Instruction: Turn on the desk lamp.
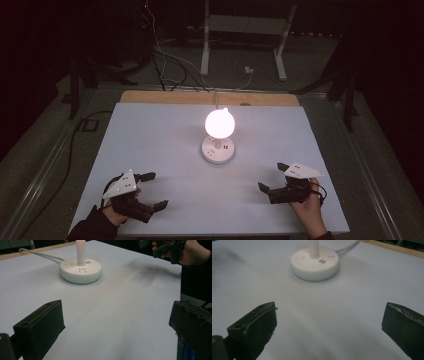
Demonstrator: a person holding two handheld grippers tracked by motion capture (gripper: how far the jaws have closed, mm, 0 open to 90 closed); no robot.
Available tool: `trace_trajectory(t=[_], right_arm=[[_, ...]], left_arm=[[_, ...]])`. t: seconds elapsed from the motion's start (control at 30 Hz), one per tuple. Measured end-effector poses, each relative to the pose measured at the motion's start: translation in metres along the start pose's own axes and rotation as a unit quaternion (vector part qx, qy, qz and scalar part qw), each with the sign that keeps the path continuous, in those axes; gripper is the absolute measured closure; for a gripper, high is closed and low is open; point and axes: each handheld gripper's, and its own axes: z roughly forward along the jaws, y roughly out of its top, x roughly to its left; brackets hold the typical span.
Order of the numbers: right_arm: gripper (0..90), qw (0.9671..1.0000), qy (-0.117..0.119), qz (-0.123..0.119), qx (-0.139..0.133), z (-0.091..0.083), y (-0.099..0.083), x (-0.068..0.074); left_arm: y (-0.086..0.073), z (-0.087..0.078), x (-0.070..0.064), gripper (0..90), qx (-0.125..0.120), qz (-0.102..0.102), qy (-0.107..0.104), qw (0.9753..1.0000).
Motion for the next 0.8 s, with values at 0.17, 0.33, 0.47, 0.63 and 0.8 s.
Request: trace_trajectory(t=[0.17, 0.33, 0.47, 0.63, 0.8], right_arm=[[0.0, 0.9997, -0.018, 0.008, 0.011, -0.009, -0.014, -0.007], [0.0, 0.9991, -0.028, 0.013, 0.028, -0.016, -0.026, -0.012], [0.0, 0.9983, -0.039, 0.025, 0.036, -0.025, -0.036, -0.016], [0.0, 0.9976, -0.044, 0.037, 0.038, -0.030, -0.042, -0.019], [0.0, 0.9980, -0.037, 0.031, 0.041, -0.026, -0.041, -0.018]], left_arm=[[0.000, 0.000, 0.000, 0.3, 0.002, 0.000, 0.001, 1.0000], [0.000, 0.000, 0.000, 0.3, 0.004, 0.000, 0.002, 1.0000], [-0.001, 0.001, 0.000, 0.3, 0.004, -0.001, 0.002, 1.0000], [0.000, 0.001, 0.000, 0.3, 0.004, -0.001, 0.001, 1.0000], [0.000, 0.002, 0.000, 0.3, 0.005, -0.001, 0.002, 1.0000]])
